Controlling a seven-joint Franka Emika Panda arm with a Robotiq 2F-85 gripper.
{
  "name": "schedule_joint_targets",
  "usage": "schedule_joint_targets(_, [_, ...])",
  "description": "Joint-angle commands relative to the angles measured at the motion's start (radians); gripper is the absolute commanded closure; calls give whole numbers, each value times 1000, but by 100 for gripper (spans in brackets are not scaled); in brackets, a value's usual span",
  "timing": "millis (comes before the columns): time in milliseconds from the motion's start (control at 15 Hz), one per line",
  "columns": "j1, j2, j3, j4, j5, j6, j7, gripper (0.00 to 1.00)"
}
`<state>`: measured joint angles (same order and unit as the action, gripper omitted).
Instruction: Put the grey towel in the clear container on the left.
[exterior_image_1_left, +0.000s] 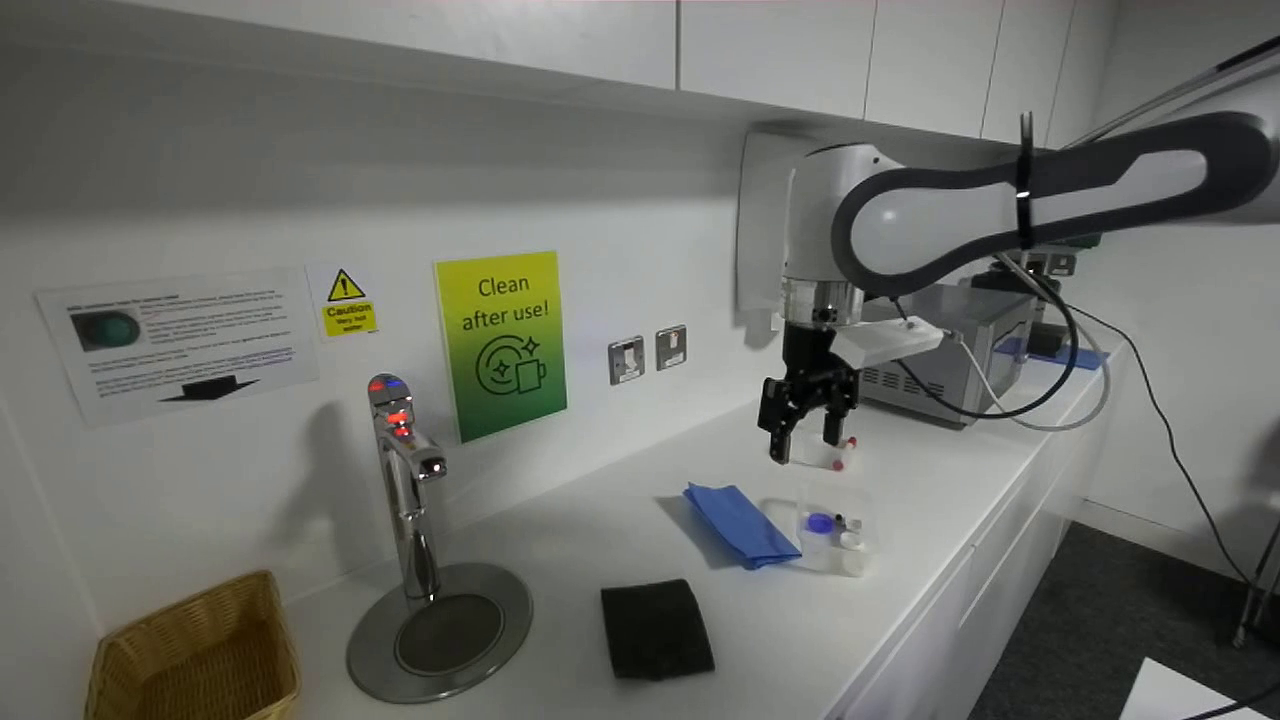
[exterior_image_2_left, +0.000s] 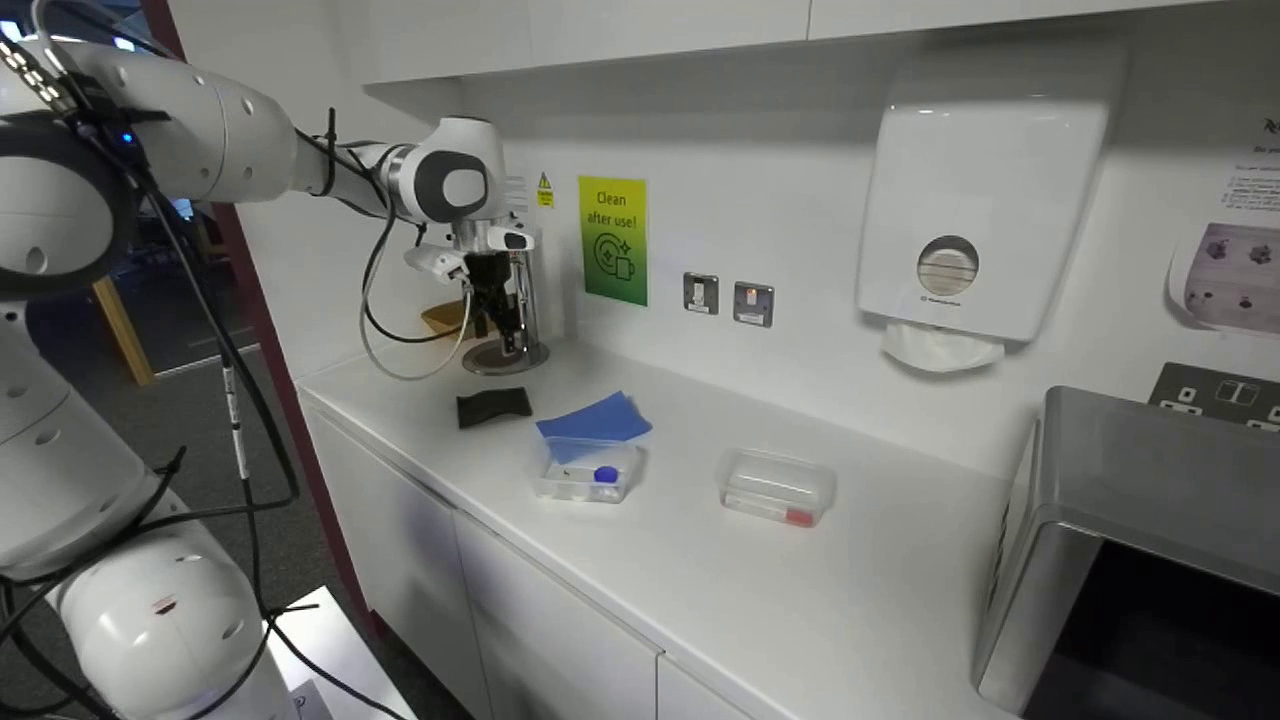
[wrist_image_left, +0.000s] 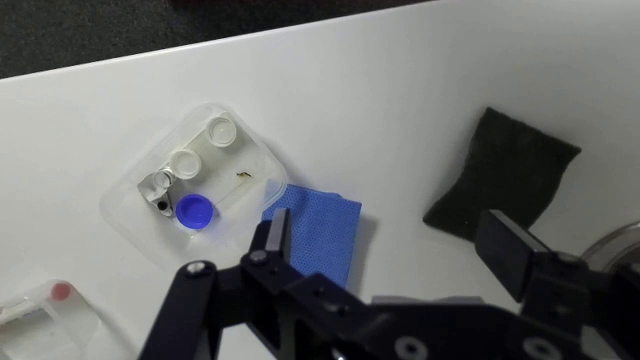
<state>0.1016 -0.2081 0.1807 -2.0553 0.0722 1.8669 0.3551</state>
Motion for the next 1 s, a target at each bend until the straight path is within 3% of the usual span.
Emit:
schedule_joint_targets(0, [-12, 19, -20, -8, 64, 102, 116, 0])
schedule_joint_targets(67, [-10, 27, -25, -6, 81, 122, 125, 0])
schedule_joint_targets(200, [20, 38, -44, -5, 174, 112, -69, 0])
schedule_joint_targets(267, [5, 45, -27, 1, 105, 98, 31, 0])
schedule_joint_targets(467, [10, 48, -30, 1, 148, 98, -37, 0])
schedule_joint_targets(933, [11, 48, -30, 1, 149, 98, -40, 0])
